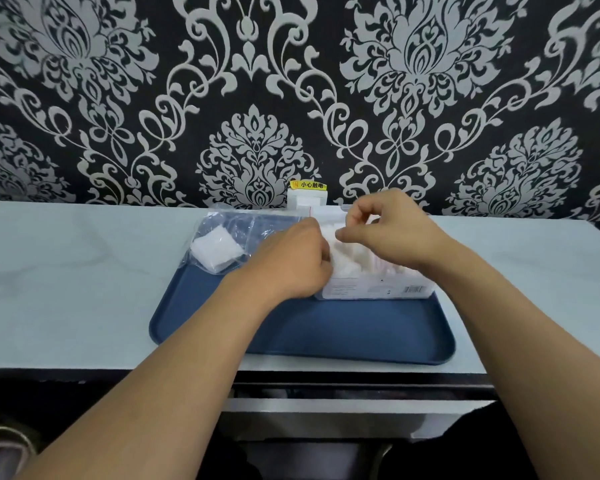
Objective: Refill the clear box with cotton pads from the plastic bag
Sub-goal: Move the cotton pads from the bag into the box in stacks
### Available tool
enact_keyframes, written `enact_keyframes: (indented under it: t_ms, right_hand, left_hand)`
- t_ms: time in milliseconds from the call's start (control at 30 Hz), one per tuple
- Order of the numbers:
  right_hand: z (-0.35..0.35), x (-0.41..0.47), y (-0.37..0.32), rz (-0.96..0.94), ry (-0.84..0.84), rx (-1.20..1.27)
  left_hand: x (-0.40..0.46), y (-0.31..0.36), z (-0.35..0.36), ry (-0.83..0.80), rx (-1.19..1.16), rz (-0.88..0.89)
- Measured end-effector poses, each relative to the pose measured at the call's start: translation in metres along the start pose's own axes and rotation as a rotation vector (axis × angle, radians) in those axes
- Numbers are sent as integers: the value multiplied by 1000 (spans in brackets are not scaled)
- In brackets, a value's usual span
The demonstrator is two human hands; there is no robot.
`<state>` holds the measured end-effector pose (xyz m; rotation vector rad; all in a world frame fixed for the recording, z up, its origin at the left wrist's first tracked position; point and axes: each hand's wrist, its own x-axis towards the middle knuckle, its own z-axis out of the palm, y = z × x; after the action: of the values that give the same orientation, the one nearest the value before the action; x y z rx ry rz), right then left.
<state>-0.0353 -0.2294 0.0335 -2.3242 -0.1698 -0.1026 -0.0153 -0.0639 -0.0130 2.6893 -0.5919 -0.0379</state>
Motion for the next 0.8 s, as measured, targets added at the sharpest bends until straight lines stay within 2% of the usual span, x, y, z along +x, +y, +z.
enact_keyframes:
  t_ms: [100, 200, 400, 533, 600, 700, 800]
  right_hand:
    - [10, -3, -3, -149, -49, -162]
    - [15, 0, 0, -172, -100, -268]
    - [21, 4, 6, -158, -242, -164]
    - [19, 6, 5, -160, -291, -229]
    - [16, 8, 6, -146, -313, -103]
    - [9, 8, 10, -175, -305, 12]
    - [1, 5, 16, -243, -226, -45]
  left_hand:
    - [0, 0, -3, 6, -49, -7]
    - [0, 1, -4, 28, -61, -22]
    - [-1, -1, -6, 67, -59, -37]
    - [1, -5, -7, 68, -39, -38]
    - [1, -3, -8, 72, -65, -51]
    - [0, -3, -11, 71, -110, -60]
    - [0, -3, -9, 60, -108, -51]
